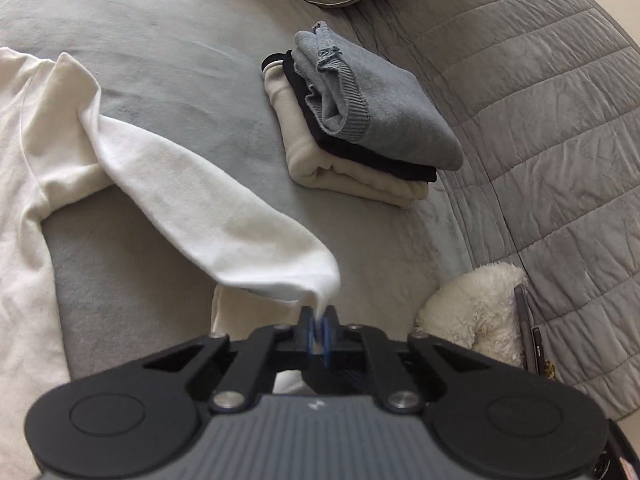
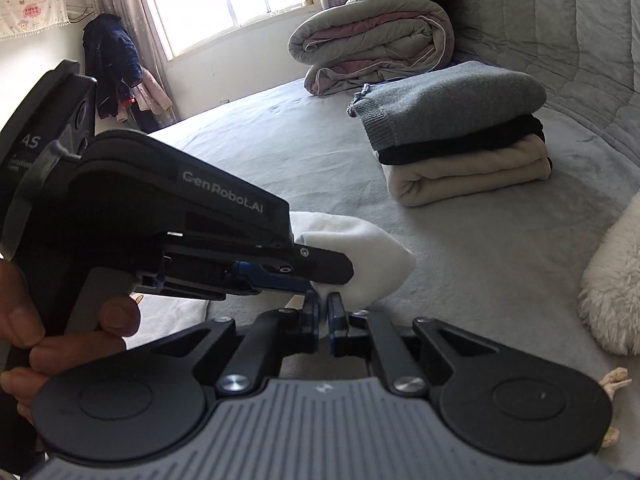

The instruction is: Fold clothes

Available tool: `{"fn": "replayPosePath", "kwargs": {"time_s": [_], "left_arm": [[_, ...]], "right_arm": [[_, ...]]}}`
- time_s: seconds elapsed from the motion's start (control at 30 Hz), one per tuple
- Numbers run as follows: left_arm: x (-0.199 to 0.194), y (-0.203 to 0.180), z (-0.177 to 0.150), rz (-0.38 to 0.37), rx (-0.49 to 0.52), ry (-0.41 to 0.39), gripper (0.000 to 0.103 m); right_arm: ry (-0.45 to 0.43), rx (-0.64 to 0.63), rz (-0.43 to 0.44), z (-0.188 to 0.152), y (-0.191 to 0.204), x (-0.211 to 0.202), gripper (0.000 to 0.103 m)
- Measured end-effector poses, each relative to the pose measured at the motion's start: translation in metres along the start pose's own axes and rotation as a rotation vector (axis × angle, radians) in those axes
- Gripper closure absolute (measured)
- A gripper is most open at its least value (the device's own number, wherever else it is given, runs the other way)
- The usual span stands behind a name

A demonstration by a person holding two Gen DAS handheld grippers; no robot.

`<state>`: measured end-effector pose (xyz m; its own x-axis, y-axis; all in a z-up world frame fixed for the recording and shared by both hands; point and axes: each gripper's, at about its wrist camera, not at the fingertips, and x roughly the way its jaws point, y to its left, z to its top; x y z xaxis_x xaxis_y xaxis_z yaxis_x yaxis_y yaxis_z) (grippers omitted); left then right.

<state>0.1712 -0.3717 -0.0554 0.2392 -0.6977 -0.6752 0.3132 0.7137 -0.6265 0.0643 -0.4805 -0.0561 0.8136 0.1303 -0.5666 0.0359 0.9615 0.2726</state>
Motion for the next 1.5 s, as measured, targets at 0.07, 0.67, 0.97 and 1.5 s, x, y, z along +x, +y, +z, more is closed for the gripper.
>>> {"fn": "replayPosePath", "kwargs": {"time_s": [0.07, 0.67, 0.97, 1.5], "left_arm": [[-0.003, -0.006, 0.001, 0.005, -0.001, -0.016, 0.101], [-0.048, -0.047, 0.024, 0.003, -0.022, -0.139, 0.101], [-0.036, -0.066, 0.036, 0.025, 0.083, -0.081, 0.101], [0.080, -0.092, 0.042, 0.041, 0.235, -0.096, 0.080]], "right_arm": [[-0.009, 0.002, -0.006, 0.000, 0.000, 0.000, 0.094], [-0.158, 0.092, -0.035, 0.008, -0.009, -0.022, 0.099], [-0.104, 0.267, 0.243, 0.035, -0.038, -0.067, 0.099], [0.083, 0.351, -0.009, 0.084, -0.148, -0.011, 0.099]]}}
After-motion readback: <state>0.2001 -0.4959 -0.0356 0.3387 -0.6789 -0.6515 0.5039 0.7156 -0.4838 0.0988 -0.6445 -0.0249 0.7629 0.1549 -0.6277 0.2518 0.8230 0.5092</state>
